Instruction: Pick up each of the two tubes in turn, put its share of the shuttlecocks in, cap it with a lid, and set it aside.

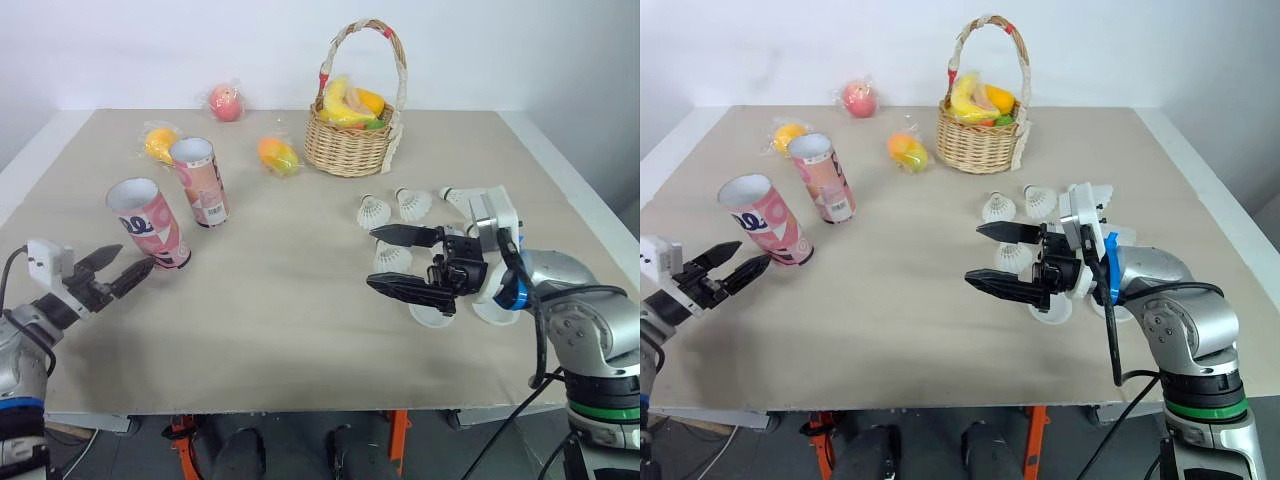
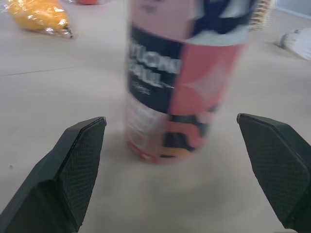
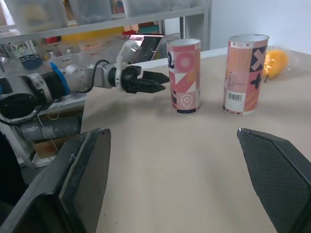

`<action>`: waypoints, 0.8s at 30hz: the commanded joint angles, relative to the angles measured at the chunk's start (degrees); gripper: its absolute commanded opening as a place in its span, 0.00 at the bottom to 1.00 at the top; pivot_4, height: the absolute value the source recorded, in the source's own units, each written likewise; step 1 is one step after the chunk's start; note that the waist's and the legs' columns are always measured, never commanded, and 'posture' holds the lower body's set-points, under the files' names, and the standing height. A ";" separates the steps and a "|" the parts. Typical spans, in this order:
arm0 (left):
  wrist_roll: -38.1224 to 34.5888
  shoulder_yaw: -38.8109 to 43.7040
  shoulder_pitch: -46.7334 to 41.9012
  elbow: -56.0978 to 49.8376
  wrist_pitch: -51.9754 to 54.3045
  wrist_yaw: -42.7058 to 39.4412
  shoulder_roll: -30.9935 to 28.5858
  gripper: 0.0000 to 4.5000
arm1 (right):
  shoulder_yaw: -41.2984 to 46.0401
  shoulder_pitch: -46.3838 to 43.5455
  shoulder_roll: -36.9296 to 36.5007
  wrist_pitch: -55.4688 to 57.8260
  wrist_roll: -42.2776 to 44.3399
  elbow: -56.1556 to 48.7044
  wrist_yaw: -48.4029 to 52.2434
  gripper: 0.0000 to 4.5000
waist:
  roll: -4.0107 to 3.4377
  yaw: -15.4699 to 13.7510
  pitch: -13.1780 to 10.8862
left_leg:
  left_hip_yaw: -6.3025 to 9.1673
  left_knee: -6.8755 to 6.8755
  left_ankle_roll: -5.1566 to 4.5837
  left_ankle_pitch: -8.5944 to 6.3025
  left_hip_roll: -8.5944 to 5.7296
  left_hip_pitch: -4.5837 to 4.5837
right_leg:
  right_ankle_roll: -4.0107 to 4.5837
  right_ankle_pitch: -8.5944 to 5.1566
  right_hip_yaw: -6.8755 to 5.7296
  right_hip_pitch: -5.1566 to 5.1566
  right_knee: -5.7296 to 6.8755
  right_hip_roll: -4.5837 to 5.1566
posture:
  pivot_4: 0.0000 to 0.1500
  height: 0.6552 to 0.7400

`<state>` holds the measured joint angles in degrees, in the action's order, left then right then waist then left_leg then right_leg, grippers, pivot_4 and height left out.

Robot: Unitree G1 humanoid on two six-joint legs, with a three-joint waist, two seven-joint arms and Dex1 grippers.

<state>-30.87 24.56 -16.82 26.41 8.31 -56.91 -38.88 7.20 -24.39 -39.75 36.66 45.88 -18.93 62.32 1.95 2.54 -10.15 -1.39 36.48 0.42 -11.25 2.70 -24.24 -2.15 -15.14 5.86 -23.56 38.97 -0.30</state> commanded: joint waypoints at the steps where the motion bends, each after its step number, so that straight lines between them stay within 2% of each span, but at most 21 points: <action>1: 1.71 -1.01 -4.31 5.78 -2.92 -1.99 -0.39 1.00 | 2.73 0.74 -0.78 -0.78 2.05 -3.11 -0.27 0.99 | 0.00 -0.02 0.00 | 0.02 0.00 0.00 0.00 0.00 0.00 | 0.00 0.00 -0.01 0.00 0.00 -0.01 | 1.00 1.00; 13: 8.27 -6.88 -17.98 22.51 -9.91 -6.87 -1.06 1.00 | 4.72 4.46 -0.89 -0.29 4.75 -8.02 -4.19 0.99 | 0.01 0.12 -0.01 | 0.27 0.12 0.00 0.01 0.08 -0.03 | -0.02 0.00 -0.13 0.07 0.03 -0.21 | 1.00 1.00; 23: 12.00 -8.91 -21.42 29.59 -13.37 -8.24 -0.50 1.00 | 5.09 6.05 -1.32 -0.45 5.65 -9.71 -6.30 0.99 | 0.01 0.07 -0.01 | 0.35 0.12 0.00 0.01 0.11 -0.05 | -0.01 0.00 -0.17 0.07 0.03 -0.26 | 1.00 1.00; 24: 12.23 -8.89 -21.50 29.93 -13.69 -8.15 -0.40 0.94 | 5.04 6.15 -1.43 -0.48 5.71 -9.83 -6.38 1.00 | 0.01 0.06 -0.01 | 0.36 0.12 0.00 0.01 0.11 -0.05 | -0.01 0.00 -0.18 0.07 0.03 -0.26 | 1.00 1.00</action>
<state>-18.93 15.57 -37.11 56.00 -4.03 -64.54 -38.86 10.15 -18.36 -40.33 36.50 50.19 -26.27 56.04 1.96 2.60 -10.16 -1.03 36.60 0.42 -11.24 2.81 -24.30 -2.16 -15.14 5.67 -23.49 39.01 -0.56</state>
